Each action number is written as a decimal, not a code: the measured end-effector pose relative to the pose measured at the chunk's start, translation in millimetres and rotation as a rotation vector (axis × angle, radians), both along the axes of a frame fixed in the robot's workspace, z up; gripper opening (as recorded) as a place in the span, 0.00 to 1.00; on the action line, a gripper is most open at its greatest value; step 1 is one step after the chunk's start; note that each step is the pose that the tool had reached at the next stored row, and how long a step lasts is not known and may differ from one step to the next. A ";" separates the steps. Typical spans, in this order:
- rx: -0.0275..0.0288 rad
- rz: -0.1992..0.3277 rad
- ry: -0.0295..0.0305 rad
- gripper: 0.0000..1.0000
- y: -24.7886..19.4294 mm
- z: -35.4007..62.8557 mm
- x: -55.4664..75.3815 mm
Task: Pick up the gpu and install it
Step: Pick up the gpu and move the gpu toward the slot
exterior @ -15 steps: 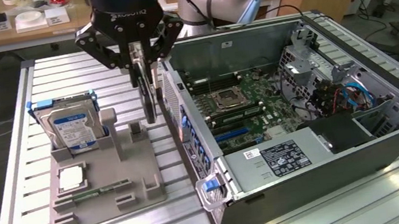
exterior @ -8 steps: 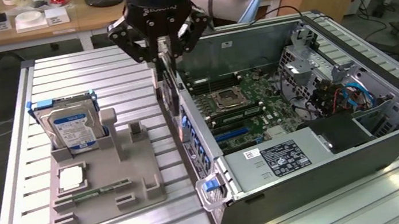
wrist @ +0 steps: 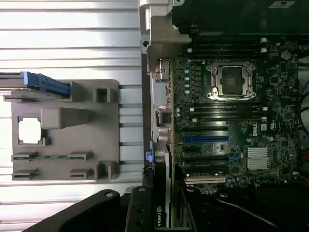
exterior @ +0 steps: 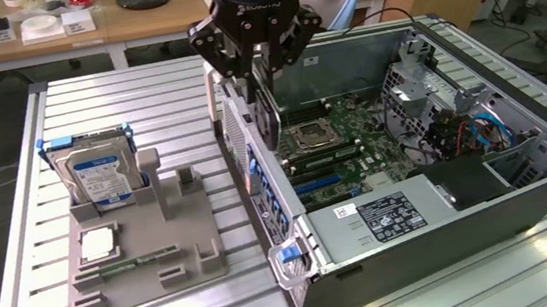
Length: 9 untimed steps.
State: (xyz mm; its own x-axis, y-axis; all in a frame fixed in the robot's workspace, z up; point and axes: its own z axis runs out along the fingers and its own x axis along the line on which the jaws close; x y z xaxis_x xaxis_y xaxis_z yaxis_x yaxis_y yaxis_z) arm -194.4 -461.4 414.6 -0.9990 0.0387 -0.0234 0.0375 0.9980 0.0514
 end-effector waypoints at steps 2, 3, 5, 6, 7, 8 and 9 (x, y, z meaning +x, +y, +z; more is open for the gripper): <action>0.0001 0.000 0.0000 0.27 0.0 0.0 4.5; 0.0000 0.000 0.0000 0.27 0.0 0.0 6.7; 0.0001 0.000 -0.0001 0.27 0.0 0.0 11.1; 0.0001 0.000 -0.0001 0.27 0.0 -0.1 13.2; 0.0001 0.000 -0.0001 0.27 0.0 -0.1 15.3; 0.0000 0.000 0.0000 0.27 0.0 0.0 17.3; 0.0000 0.000 0.0000 0.27 0.0 0.0 19.1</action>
State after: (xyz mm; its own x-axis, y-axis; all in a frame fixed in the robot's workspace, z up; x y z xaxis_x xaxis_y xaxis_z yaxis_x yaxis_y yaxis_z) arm -175.2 -461.4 414.6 -0.9990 0.0387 -0.0234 0.0374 0.9980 0.0515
